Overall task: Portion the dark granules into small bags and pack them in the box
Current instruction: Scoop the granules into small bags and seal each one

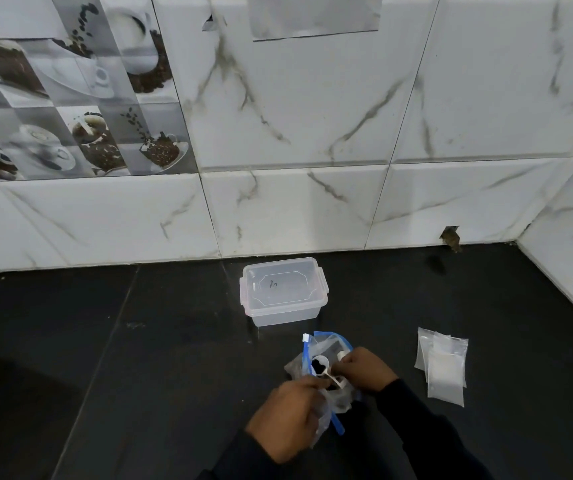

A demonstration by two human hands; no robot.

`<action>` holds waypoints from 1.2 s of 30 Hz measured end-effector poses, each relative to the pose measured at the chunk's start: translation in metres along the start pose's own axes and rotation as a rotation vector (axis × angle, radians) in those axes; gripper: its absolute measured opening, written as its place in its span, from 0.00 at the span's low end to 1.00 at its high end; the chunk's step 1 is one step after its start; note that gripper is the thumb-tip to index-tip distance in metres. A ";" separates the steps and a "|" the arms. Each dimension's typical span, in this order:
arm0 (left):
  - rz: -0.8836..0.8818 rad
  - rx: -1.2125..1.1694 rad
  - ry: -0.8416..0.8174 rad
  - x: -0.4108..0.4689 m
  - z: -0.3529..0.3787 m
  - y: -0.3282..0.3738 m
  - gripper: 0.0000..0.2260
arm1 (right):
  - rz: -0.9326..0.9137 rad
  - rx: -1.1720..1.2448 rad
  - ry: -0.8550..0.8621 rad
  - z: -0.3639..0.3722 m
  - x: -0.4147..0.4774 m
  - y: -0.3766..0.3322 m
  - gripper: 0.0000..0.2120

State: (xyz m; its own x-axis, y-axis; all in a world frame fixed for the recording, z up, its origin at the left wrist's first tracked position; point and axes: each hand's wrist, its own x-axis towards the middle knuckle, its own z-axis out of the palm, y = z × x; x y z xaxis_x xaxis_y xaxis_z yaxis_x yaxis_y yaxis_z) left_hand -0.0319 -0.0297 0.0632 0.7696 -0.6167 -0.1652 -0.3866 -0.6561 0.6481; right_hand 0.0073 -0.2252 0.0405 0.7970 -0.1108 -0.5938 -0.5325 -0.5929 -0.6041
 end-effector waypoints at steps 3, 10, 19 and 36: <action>-0.019 0.028 -0.051 0.004 0.008 0.002 0.25 | 0.008 0.041 0.053 -0.003 0.003 -0.004 0.18; -0.052 -0.296 0.209 -0.009 -0.011 0.007 0.12 | -0.095 -0.007 0.086 -0.041 -0.023 -0.010 0.17; -0.120 -0.473 0.301 -0.014 -0.046 0.006 0.12 | -0.143 0.459 -0.044 -0.071 -0.091 -0.013 0.13; -0.262 -0.452 0.219 -0.003 -0.064 0.038 0.08 | -0.676 0.105 0.543 0.007 -0.121 -0.015 0.06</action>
State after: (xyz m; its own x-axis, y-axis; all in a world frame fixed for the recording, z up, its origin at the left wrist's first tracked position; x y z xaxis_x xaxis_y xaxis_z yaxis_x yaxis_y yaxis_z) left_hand -0.0164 -0.0255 0.1357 0.9168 -0.3219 -0.2362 0.0503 -0.4938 0.8681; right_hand -0.0835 -0.1971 0.1177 0.9630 -0.1427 0.2288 0.1012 -0.5952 -0.7972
